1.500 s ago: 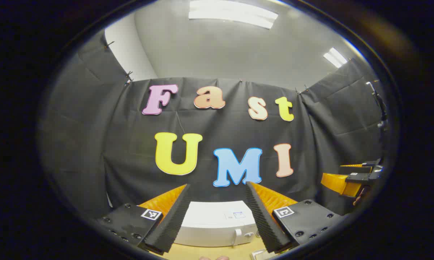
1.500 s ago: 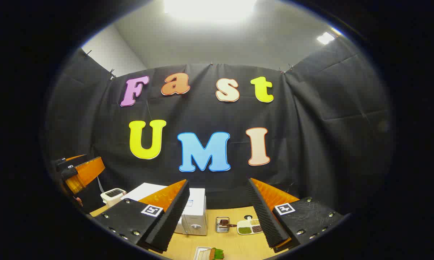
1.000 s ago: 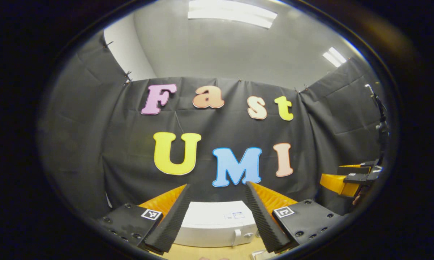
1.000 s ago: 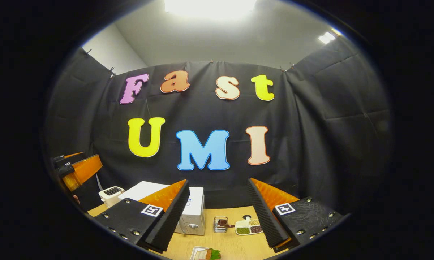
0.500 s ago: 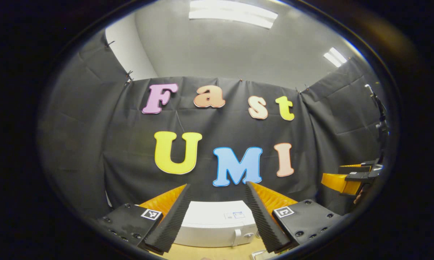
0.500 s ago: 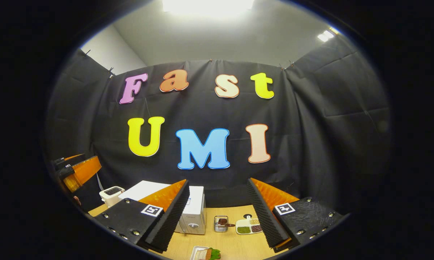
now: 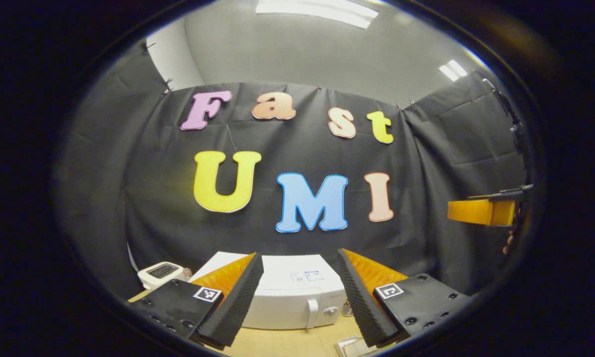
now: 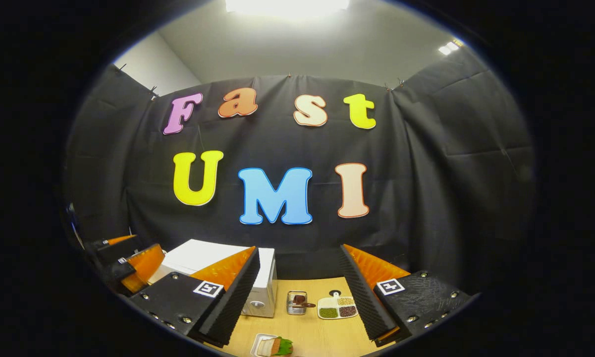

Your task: Open the microwave oven with the left hand, put the food in, and close the microwave oven.

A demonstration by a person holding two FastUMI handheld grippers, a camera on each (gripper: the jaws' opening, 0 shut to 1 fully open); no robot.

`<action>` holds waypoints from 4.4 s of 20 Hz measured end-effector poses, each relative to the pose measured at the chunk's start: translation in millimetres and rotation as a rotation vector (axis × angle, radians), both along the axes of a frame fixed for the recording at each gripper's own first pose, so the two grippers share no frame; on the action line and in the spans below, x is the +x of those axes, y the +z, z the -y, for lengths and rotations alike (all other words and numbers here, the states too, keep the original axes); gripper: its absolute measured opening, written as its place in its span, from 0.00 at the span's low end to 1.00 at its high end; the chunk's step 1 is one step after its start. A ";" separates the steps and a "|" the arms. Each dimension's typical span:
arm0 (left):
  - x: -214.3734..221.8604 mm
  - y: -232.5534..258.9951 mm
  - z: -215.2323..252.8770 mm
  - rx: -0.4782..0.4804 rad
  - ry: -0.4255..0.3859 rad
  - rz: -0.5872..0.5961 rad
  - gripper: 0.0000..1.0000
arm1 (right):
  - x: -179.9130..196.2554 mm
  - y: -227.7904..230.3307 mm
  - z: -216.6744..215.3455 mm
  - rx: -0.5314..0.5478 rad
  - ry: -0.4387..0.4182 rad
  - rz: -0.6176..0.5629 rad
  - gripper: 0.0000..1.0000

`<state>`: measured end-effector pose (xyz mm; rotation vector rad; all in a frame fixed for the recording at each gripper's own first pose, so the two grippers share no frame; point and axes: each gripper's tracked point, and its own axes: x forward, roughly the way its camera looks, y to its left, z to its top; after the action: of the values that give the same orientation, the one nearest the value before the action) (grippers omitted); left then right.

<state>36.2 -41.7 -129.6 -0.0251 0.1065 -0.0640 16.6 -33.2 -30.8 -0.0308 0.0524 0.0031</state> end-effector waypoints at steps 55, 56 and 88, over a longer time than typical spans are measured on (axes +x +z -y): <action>-86.5 -276.1 -11.4 0.056 -0.375 -0.620 0.06 | -10.0 -61.5 -8.8 0.110 0.037 -0.132 0.97; -99.4 -275.3 -21.8 0.057 -0.379 -0.627 0.06 | -11.7 -62.0 -16.2 0.108 0.043 -0.133 0.97; -232.9 -247.6 -352.5 0.026 0.019 -0.669 0.40 | -26.7 -95.5 -138.7 0.059 0.190 -0.221 0.97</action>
<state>-196.7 310.8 -377.2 -0.0206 0.7761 -0.0326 -10.1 105.5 -126.2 0.0233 0.2703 0.1981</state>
